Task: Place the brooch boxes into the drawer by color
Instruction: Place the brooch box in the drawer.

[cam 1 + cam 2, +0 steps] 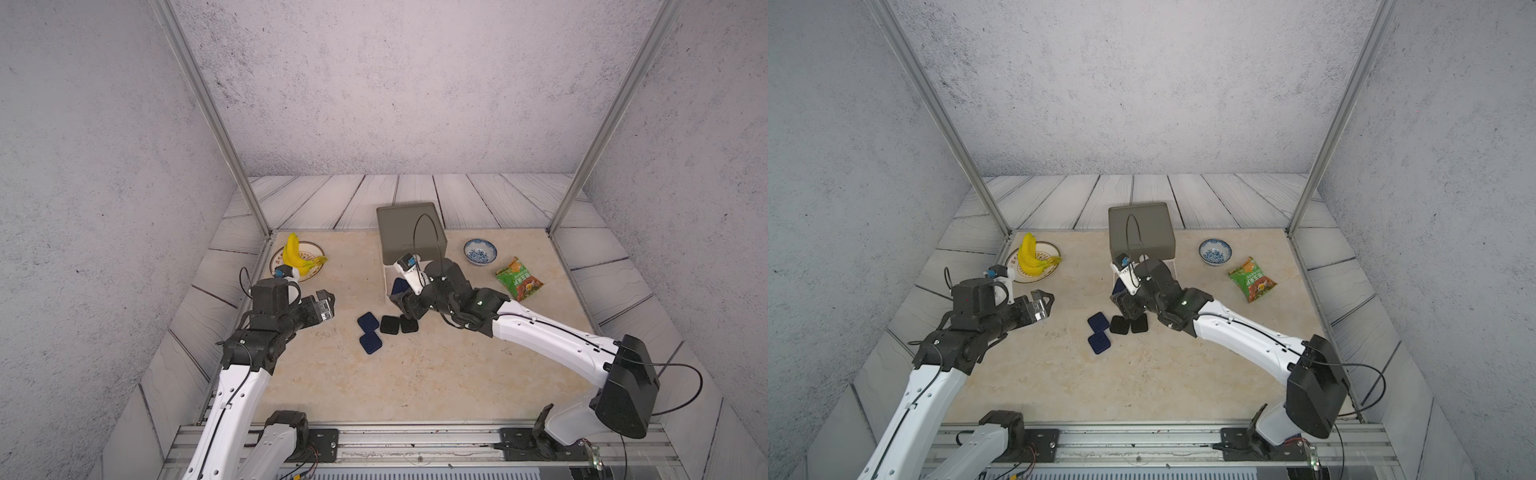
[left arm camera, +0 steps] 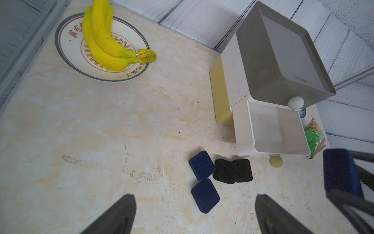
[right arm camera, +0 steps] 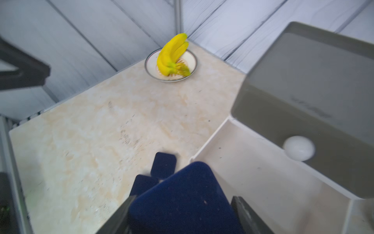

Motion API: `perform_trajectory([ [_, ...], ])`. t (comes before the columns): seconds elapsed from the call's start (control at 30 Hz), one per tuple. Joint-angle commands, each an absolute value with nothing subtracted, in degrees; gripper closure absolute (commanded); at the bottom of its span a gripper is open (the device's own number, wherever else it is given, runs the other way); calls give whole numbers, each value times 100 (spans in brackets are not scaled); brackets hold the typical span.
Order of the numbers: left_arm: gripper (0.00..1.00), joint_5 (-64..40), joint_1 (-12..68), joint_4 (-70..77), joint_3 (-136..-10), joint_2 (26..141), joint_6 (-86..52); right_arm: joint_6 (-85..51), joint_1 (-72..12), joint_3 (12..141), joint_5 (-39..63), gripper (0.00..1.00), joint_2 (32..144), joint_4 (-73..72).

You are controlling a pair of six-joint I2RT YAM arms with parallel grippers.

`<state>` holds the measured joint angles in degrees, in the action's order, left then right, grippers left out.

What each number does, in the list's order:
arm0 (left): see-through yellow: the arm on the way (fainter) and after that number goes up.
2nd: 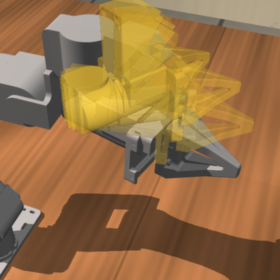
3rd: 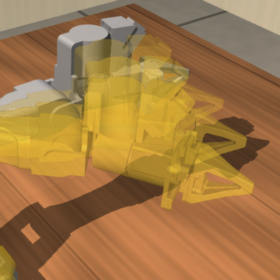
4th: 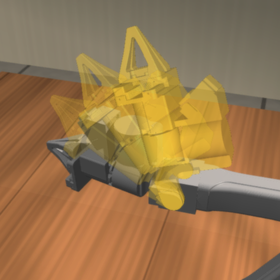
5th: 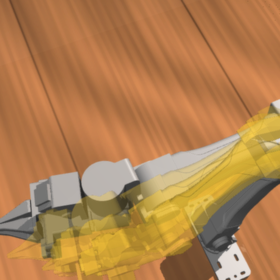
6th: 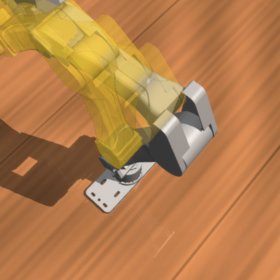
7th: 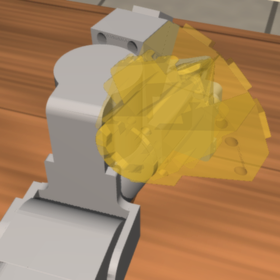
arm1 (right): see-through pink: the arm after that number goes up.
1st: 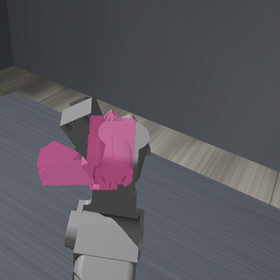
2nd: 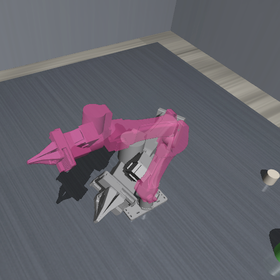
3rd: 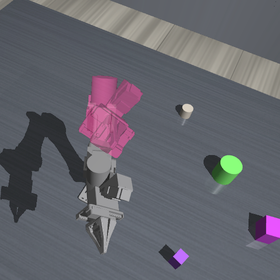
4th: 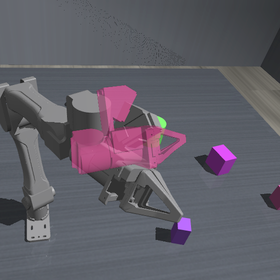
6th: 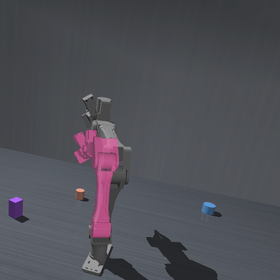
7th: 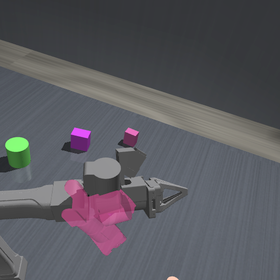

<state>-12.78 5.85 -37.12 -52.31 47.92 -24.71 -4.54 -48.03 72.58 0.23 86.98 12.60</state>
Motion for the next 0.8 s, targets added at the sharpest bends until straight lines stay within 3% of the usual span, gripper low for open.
perform_trajectory([
  [0.0,2,-1327,534,-3751,-5398,4710,-2489,-689,-4591,7611,0,46,9111,1745],
  [0.77,2,-1151,534,-3883,-5364,4621,-2382,-1036,-4369,8986,-619,44,11131,1781],
])
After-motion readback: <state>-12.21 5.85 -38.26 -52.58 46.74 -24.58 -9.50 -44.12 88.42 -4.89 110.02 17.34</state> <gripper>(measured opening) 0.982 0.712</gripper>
